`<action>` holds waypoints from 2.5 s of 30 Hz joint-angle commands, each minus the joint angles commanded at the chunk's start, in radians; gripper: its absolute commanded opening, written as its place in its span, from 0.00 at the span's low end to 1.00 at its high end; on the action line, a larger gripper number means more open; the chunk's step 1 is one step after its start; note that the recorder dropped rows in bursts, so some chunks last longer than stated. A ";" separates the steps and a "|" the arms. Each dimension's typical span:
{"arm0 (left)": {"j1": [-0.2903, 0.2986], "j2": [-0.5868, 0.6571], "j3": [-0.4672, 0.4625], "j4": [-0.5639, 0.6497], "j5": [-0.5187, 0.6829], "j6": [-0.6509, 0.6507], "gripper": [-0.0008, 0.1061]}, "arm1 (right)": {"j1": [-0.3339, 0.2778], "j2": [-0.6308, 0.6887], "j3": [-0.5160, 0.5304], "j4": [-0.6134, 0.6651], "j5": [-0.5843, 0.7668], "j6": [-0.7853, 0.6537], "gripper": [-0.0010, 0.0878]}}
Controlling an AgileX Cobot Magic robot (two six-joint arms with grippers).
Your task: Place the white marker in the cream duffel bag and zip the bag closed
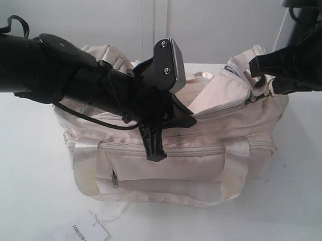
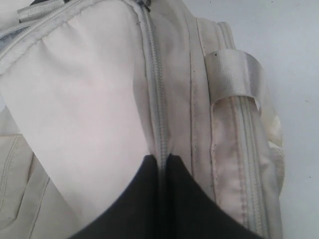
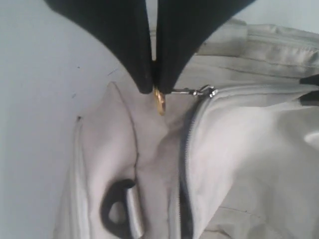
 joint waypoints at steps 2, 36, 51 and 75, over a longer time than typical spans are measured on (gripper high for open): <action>0.000 0.000 0.000 0.009 0.006 0.000 0.01 | 0.000 0.000 0.000 -0.017 -0.042 0.025 0.01; 0.000 0.000 0.000 0.292 0.199 -0.022 0.01 | -0.002 0.187 0.000 -0.141 -0.543 0.282 0.01; 0.000 0.000 0.000 0.324 0.250 -0.023 0.01 | -0.002 0.266 0.000 -0.232 -0.705 0.271 0.01; 0.000 0.000 0.000 0.248 0.089 -0.027 0.01 | 0.021 0.211 0.000 -0.184 -0.612 0.265 0.01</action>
